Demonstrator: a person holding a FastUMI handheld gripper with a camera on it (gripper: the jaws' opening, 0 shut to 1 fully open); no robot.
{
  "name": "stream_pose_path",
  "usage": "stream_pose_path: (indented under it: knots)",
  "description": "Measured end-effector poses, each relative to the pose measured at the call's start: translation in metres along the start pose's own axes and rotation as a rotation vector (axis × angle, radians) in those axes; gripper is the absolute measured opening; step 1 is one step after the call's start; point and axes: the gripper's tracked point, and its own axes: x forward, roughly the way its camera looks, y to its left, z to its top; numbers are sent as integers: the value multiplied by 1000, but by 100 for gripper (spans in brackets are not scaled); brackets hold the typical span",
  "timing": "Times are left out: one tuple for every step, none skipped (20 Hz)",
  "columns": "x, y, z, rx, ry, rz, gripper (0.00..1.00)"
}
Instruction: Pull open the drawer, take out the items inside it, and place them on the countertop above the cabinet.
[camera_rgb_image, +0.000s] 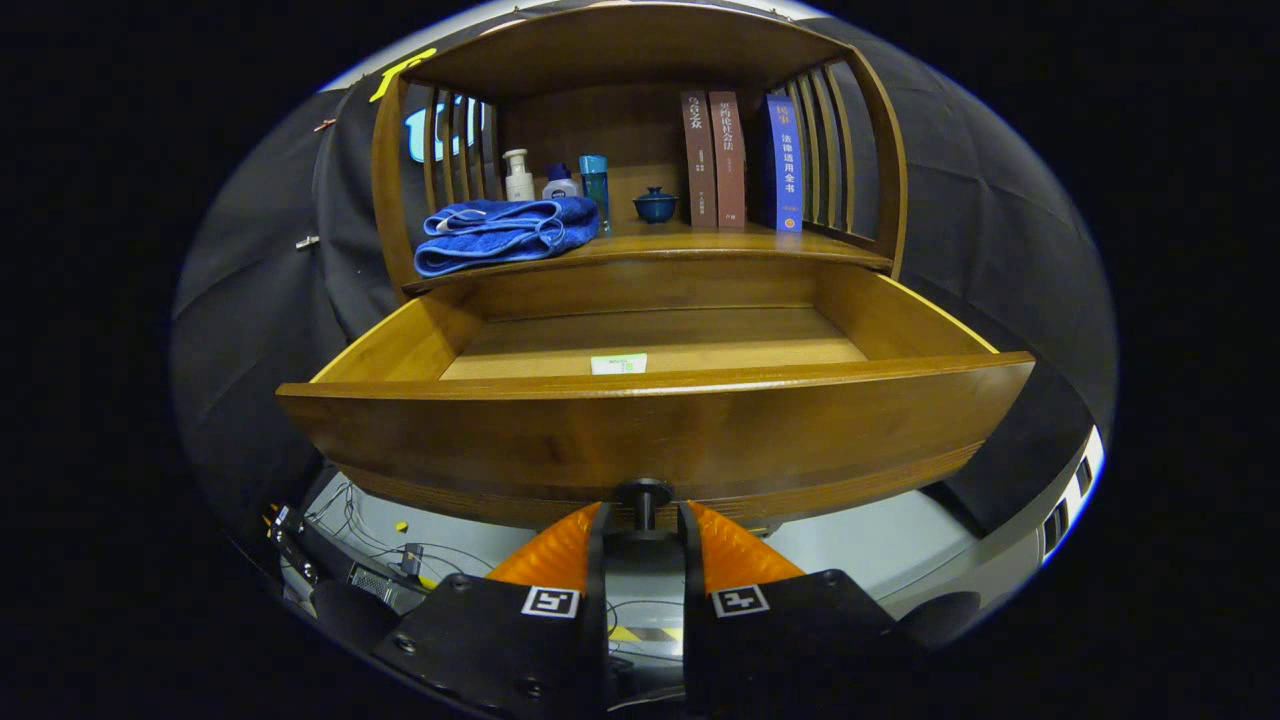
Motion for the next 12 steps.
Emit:
stream_pose_path:
  knots:
    - [-3, -1, -5, 3, 8, -3, 33]
    - [-6, -2, -10, 10, 17, -4, 33]
    - [-8, -2, -14, 16, 25, -2, 33]
    - [-7, -2, -12, 20, 6, -4, 33]
    - [-7, -2, -15, 3, 9, -11, 33]
    - [-8, -2, -13, -6, -3, -18, 33]
    - [-9, -2, -14, -5, -9, -23, 33]
    - [-10, 0, -14, 5, -13, -16, 40]
    - [-12, 0, -8, 11, -25, -16, 46]
    - [-20, 2, -5, 10, -42, -14, 51]
    - [-28, 2, 1, 2, -56, -21, 61]
    - [-36, 3, 10, 6, -74, -19, 71]
